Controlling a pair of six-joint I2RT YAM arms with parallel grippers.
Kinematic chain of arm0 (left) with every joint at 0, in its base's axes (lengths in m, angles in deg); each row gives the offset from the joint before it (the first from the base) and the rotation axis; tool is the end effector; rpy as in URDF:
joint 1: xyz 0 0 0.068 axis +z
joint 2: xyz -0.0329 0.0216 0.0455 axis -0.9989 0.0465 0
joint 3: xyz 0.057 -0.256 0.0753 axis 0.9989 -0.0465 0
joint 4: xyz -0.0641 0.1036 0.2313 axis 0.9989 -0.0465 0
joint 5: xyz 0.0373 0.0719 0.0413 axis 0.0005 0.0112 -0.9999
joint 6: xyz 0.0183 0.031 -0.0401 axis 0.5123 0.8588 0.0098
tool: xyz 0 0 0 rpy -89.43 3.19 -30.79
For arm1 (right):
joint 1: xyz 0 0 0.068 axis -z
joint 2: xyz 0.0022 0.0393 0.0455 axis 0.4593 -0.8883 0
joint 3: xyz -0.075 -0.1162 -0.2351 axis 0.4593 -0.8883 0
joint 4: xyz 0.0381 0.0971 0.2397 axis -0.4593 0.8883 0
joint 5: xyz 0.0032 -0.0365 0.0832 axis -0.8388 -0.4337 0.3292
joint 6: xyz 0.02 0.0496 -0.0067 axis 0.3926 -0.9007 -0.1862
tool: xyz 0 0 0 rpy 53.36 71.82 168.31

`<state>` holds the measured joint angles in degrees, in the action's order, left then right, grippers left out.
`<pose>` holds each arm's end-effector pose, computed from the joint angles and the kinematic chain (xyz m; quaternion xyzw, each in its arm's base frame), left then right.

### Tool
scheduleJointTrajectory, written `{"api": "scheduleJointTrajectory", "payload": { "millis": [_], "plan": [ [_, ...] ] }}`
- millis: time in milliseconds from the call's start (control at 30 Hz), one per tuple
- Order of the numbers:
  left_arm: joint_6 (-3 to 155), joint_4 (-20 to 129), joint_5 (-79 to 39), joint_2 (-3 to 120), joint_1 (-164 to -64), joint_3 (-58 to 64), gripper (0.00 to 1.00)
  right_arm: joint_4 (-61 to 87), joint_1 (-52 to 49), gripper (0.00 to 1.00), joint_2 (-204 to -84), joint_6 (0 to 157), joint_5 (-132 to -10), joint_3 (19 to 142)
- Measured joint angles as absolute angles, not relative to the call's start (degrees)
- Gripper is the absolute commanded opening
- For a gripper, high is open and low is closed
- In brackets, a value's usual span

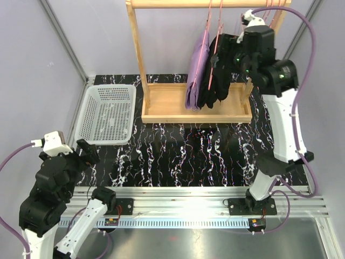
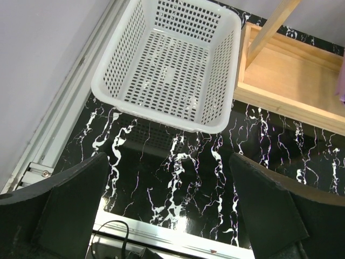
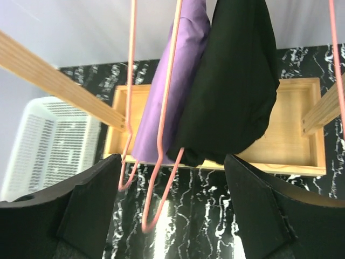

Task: Remove the trousers from the hanger

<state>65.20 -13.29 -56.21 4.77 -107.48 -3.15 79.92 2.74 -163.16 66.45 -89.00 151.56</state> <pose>0.0097 0.0142 0.3878 -0.1503 0.7953 -0.0123 0.5872 0.2697 0.1164 0.5538 0.0094 0.8210 0.1399 0.5534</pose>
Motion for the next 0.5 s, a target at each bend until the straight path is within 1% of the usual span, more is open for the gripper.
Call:
{"api": "scheduleJointTrajectory", "payload": {
  "millis": [33, 67, 133, 200, 233, 267, 367, 467, 500],
  "plan": [
    [65.2, -13.6, -56.18, 4.62, -107.48, -3.32, 0.99, 80.09, 2.04, 0.84, -164.56, 66.88, -90.29, 152.33],
    [65.2, -13.93, -56.16, 4.49, -107.48, -3.43, 0.99, 80.27, 1.49, 0.79, -165.96, 67.3, -91.45, 152.79],
    [65.2, -14.39, -56.16, 4.29, -107.48, -3.52, 0.99, 80.38, 0.82, 0.75, -168.25, 68.02, -93.26, 152.92],
    [65.23, -14.43, -56.14, 4.05, -107.48, -3.81, 0.99, 80.57, 0.6, 0.63, -170.2, 68.72, -94.86, 152.92],
    [65.23, -14.58, -56.14, 4.03, -107.48, -3.85, 0.99, 80.71, 0.58, 0.6, -171.03, 69.18, -95.82, 152.92],
    [65.23, -14.72, -56.08, 4.03, -107.48, -3.87, 0.99, 80.99, 0.58, 0.51, -171.75, 69.51, -96.71, 152.98],
    [65.23, -14.82, -55.88, 3.99, -107.48, -4.05, 0.99, 81.54, 0.53, 0.48, -172.91, 70.31, -99.9, 153.03],
    [65.25, -14.8, -55.55, 3.72, -107.48, -4.55, 0.99, 81.32, 0.53, 0.48, -172.86, 71.34, -102.64, 152.85],
    [65.25, -14.85, -55.35, 3.48, -107.48, -4.75, 0.99, 80.88, 0.51, 0.42, -172.67, 71.98, -103.29, 152.46]
  ]
}}
